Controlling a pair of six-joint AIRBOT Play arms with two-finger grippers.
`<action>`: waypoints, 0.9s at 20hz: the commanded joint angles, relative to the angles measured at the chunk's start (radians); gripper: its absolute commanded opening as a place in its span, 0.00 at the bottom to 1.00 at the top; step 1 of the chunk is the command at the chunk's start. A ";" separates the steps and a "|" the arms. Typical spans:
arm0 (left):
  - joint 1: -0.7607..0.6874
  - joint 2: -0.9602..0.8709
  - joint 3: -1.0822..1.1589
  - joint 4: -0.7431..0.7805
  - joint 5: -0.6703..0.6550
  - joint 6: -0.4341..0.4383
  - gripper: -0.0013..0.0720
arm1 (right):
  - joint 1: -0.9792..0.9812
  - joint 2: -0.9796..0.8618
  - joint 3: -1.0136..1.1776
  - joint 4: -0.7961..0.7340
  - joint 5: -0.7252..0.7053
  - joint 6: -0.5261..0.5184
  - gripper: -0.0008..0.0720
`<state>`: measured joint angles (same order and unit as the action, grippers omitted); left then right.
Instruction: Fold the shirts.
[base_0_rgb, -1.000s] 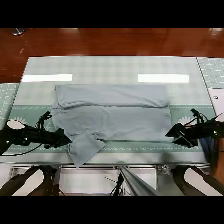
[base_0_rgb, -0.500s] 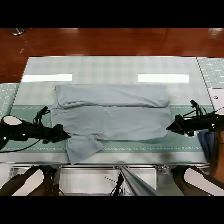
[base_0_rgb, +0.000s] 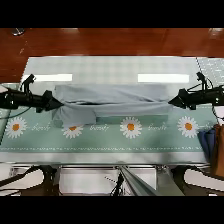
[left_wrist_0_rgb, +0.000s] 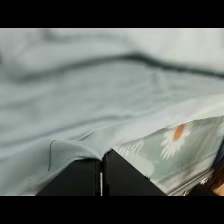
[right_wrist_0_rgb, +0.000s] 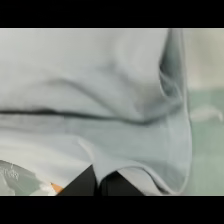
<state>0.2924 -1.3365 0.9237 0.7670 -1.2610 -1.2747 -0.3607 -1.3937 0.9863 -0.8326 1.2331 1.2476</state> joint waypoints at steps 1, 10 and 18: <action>-0.045 -0.179 0.229 -0.016 -0.019 -0.087 0.05 | 0.055 -0.121 0.151 0.022 -0.038 0.050 0.04; -0.057 -0.462 0.537 -0.014 -0.060 -0.151 0.06 | 0.080 -0.325 0.345 0.103 -0.056 0.079 0.05; 0.080 -0.318 0.516 0.473 -0.156 -0.239 0.96 | -0.048 -0.334 0.410 0.036 0.179 0.031 0.87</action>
<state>0.3107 -1.7317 1.4528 0.9882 -1.3872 -1.4696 -0.3473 -1.7332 1.3708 -0.7540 1.3022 1.2984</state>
